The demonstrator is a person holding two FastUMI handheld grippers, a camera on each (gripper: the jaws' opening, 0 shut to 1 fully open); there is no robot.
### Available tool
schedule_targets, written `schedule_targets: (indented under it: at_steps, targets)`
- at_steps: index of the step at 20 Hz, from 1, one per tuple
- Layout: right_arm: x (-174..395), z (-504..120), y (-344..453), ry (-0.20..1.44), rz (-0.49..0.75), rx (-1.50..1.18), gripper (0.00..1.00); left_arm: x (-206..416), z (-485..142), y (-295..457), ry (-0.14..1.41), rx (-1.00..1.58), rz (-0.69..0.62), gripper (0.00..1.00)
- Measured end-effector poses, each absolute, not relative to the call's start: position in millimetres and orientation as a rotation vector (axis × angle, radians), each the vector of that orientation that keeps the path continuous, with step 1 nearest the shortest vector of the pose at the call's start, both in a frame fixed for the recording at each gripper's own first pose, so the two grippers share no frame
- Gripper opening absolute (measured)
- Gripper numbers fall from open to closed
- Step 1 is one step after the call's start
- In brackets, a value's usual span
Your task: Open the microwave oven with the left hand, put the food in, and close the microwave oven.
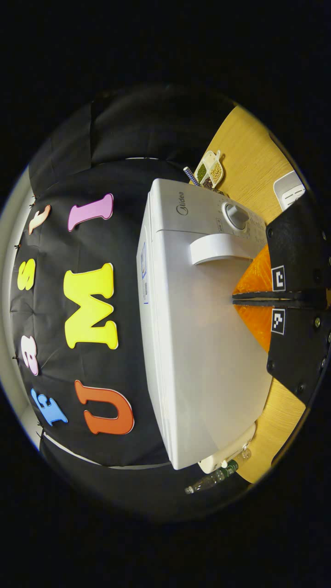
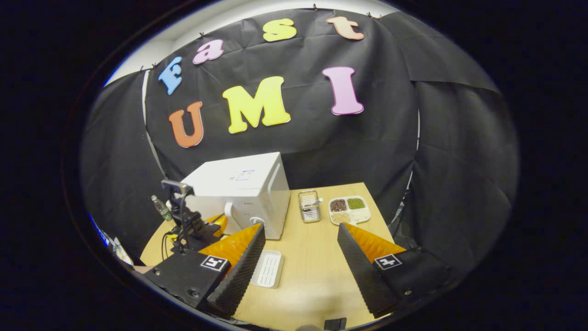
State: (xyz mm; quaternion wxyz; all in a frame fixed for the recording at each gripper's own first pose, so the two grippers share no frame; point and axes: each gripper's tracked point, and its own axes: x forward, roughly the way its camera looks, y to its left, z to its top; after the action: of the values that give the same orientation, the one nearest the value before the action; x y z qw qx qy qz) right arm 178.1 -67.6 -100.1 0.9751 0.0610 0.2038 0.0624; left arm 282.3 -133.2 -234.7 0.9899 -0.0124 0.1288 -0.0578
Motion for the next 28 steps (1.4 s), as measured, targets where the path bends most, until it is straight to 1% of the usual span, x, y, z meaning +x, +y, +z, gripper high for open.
schedule_targets:
  at_steps: [6,7,9,10,11,13,16,20,24,28]
  targets:
    - [170.0,-102.4,-65.3,0.413,0.125,0.129,1.00,281.6,-235.3,-135.9,0.271,-0.019,-0.133,0.00]
    - [169.3,-102.0,-67.2,0.411,0.120,0.130,1.00,281.4,-236.5,-134.7,0.275,-0.019,-0.132,0.01]
    - [167.8,-102.7,-69.1,0.412,0.111,0.132,1.00,279.6,-244.2,-126.7,0.304,-0.003,-0.120,0.01]
    - [166.0,-102.5,-69.2,0.411,0.108,0.132,1.00,277.1,-251.6,-116.3,0.325,0.016,-0.093,0.02]
    - [165.4,-102.3,-70.6,0.409,0.101,0.129,1.00,269.9,-258.5,-109.7,0.352,0.027,-0.084,0.34]
    - [161.1,-103.5,-69.1,0.410,0.097,0.128,1.00,261.0,-262.6,-86.7,0.357,0.077,-0.020,0.97]
    - [154.2,-107.6,-64.2,0.418,0.091,0.128,1.00,254.1,-270.4,-80.2,0.373,0.063,-0.031,0.97]
    - [142.6,-107.0,-53.8,0.407,0.078,0.118,1.00,240.0,-256.5,-79.1,0.364,0.029,-0.052,0.97]
    - [123.5,-101.3,-40.4,0.369,0.033,0.128,1.00,205.9,-217.7,-73.9,0.316,0.015,-0.108,0.97]
    - [90.6,-86.1,-13.9,0.307,0.000,0.128,1.00,148.1,-162.1,-42.4,0.248,0.012,-0.148,0.96]
